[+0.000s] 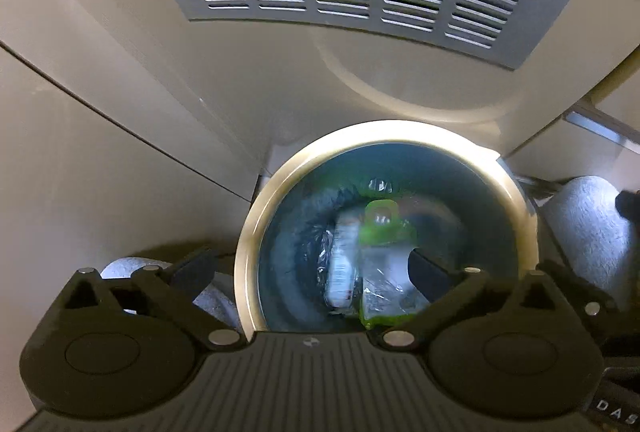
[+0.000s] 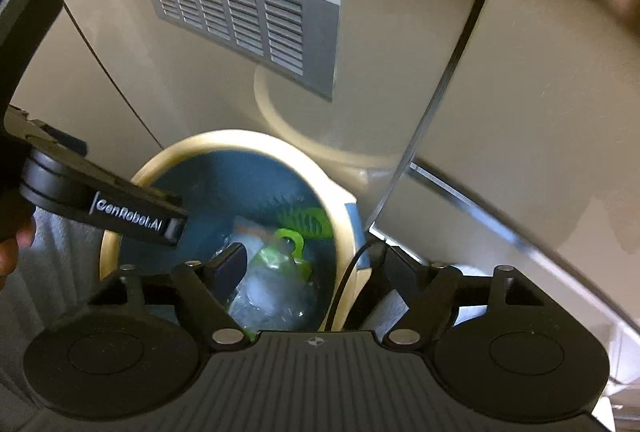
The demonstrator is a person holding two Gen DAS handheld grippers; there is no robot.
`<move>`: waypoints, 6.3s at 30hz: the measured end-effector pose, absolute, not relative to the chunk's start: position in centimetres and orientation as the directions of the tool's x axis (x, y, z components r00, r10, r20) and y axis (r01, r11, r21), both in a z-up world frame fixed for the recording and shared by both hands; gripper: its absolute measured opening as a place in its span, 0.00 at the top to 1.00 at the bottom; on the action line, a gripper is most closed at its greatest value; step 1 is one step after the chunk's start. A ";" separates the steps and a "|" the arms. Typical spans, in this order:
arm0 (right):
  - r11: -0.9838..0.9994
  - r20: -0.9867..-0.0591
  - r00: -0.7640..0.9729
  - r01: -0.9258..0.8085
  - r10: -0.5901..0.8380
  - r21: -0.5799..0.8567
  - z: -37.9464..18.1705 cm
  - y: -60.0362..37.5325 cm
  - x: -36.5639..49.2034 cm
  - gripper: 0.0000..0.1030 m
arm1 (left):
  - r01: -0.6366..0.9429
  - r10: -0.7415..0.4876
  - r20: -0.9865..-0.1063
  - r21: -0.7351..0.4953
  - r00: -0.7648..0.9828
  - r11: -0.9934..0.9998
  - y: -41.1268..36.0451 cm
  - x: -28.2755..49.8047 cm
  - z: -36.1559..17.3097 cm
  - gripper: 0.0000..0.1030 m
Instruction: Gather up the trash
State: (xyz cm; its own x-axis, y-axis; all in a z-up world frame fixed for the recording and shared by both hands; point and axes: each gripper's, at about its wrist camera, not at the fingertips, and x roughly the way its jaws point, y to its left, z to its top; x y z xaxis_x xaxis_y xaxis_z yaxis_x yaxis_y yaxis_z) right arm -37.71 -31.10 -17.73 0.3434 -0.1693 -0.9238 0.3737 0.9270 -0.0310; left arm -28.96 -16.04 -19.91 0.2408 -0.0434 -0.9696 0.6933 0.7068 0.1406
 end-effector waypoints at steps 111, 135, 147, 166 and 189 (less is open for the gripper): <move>0.867 -0.478 0.739 0.485 -0.475 -0.112 3.8 -37.8 -28.3 0.03 | 0.511 -0.407 -0.719 -0.084 0.564 0.856 -19.5 -15.5 8.6 0.00; 0.874 -0.685 0.625 0.485 -0.375 -0.036 -1.4 -50.8 -16.0 0.10 | 0.498 -0.472 -0.825 -0.282 0.310 0.820 -33.8 -3.1 3.3 0.59; 0.855 -0.598 0.681 0.519 -0.423 -0.014 0.6 -48.2 -18.4 0.95 | 0.466 -0.436 -0.785 -0.215 0.440 0.858 -27.4 -5.5 6.3 0.75; 0.901 -0.469 0.797 0.434 -0.379 0.009 4.5 -40.8 -26.7 0.95 | 0.553 -0.465 -0.679 -0.103 0.568 0.827 -19.5 -16.8 11.9 0.94; 0.949 -0.398 0.876 0.314 -0.274 0.039 6.9 -33.9 -38.4 0.95 | 0.630 -0.481 -0.668 -0.024 0.567 0.776 -14.2 -28.3 12.5 0.94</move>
State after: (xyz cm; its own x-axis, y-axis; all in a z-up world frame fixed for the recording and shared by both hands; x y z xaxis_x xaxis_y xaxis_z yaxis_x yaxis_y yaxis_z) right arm -38.38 -33.88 6.87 0.8757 -0.2738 -0.3977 0.3141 0.9486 0.0386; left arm -28.29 -14.19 12.55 0.5672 -0.4812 -0.6684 0.6303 0.7760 -0.0237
